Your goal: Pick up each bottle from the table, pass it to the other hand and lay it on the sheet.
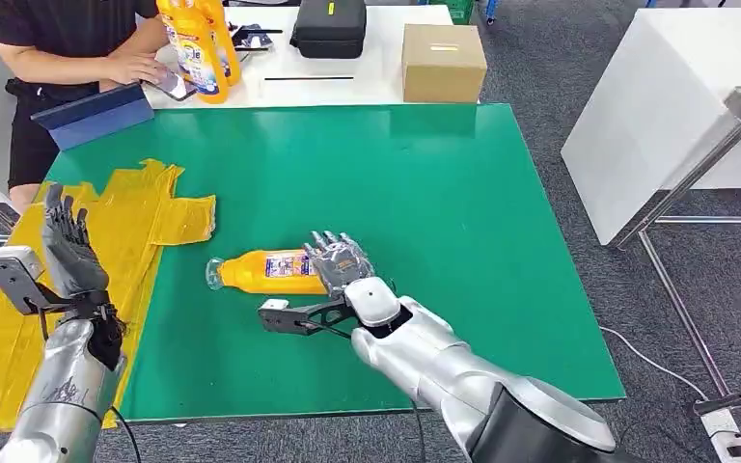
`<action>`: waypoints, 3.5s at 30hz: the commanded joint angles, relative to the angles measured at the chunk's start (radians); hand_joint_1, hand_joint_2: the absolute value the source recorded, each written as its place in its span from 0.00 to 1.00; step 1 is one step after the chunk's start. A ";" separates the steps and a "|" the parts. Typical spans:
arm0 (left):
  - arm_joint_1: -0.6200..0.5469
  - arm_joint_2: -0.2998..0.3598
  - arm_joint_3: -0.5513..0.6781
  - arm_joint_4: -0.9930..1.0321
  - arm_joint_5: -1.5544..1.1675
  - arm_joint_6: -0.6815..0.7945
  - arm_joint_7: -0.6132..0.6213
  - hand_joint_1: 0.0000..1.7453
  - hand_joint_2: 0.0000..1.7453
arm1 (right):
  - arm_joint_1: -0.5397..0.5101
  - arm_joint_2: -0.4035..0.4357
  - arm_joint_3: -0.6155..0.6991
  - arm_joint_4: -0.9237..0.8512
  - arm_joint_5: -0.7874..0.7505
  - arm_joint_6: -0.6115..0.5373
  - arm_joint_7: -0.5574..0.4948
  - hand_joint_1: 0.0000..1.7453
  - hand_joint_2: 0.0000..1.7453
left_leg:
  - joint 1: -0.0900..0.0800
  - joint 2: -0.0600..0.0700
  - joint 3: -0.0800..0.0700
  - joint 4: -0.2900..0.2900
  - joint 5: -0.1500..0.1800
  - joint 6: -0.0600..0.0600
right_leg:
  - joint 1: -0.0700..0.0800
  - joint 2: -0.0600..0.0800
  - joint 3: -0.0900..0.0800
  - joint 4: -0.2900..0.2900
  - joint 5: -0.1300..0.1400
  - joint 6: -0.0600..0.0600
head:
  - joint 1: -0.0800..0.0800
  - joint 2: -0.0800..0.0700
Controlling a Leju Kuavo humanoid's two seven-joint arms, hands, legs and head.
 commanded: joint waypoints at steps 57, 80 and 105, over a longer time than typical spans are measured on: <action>0.113 -0.014 0.097 -0.159 0.068 0.001 0.004 0.00 0.00 | -0.037 -0.005 -0.031 0.142 0.085 0.146 0.024 0.80 1.00 | 0.001 -0.001 0.008 -0.001 -0.001 -0.003 | -0.001 -0.002 0.006 -0.002 -0.001 -0.002 | 0.000 0.000; 0.085 0.002 0.124 -0.105 0.050 -0.027 0.001 0.00 0.00 | -0.037 0.000 -0.103 0.107 0.117 0.100 -0.002 0.00 1.00 | 0.001 0.000 0.003 -0.001 0.003 -0.004 | -0.001 -0.001 0.002 -0.001 0.005 -0.003 | -0.001 0.000; -0.028 0.011 0.081 0.047 0.052 -0.022 -0.039 0.00 0.00 | -0.022 -0.043 -0.158 0.155 0.173 0.163 0.067 0.00 1.00 | 0.001 -0.002 0.001 0.000 0.002 -0.005 | -0.001 -0.003 -0.002 -0.001 0.003 -0.005 | 0.000 0.000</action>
